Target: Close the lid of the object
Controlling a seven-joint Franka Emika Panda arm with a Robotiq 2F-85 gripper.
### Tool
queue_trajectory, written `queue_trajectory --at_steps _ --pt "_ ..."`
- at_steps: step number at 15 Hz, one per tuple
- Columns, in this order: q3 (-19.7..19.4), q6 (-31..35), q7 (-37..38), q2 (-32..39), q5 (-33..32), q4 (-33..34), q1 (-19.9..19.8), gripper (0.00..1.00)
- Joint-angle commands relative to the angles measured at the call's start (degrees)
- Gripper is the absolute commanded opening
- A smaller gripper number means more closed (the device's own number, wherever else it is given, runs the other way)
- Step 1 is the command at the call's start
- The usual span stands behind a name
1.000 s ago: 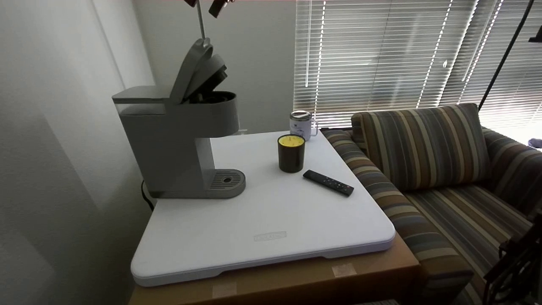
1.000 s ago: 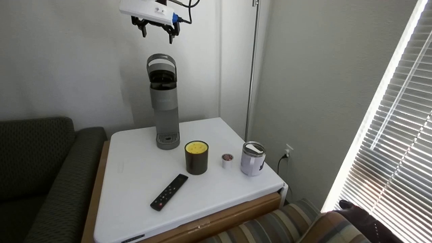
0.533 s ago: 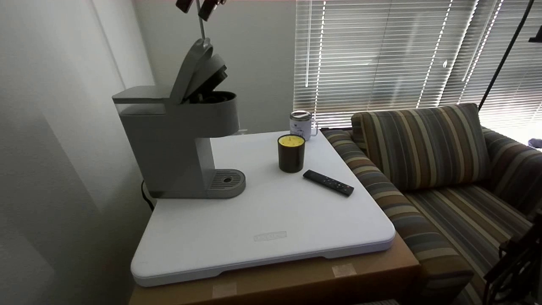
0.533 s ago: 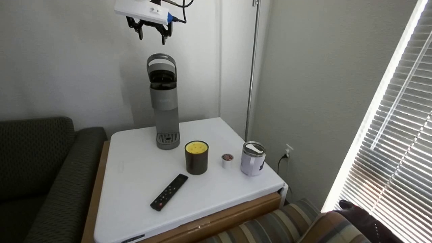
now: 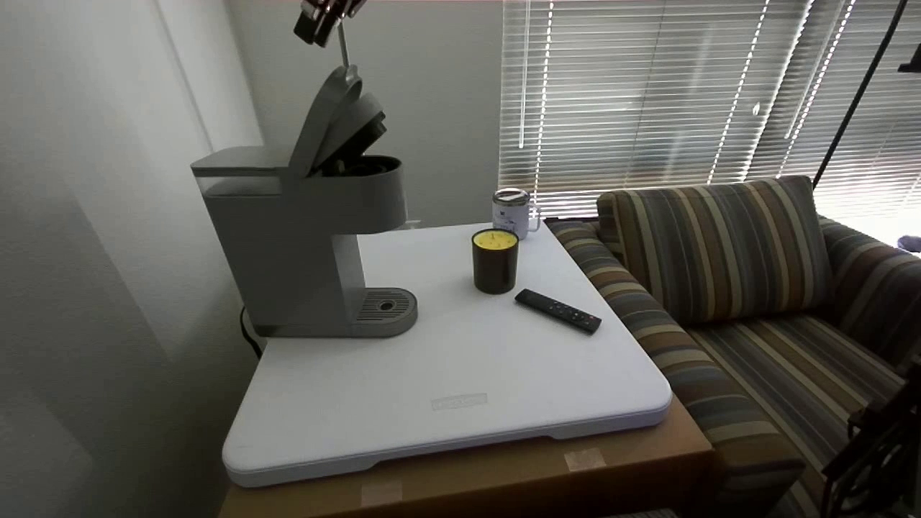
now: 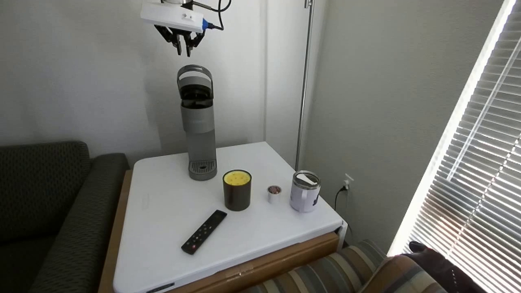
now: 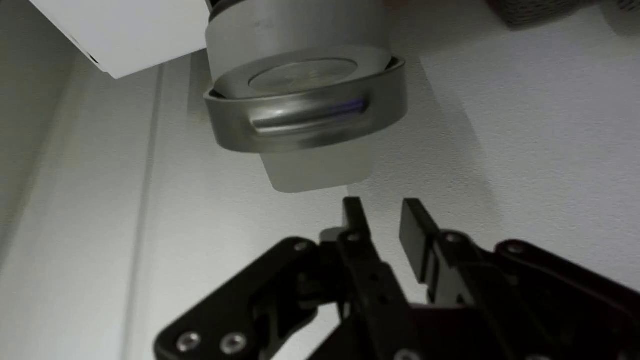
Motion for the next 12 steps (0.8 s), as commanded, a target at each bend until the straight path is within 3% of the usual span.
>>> queue_trajectory --at_steps 1,12 --pt "-0.6 -0.4 1.8 3.4 -3.2 4.3 1.1 0.00" --pt "-5.3 -5.1 11.5 3.6 -16.3 5.4 4.2 0.00"
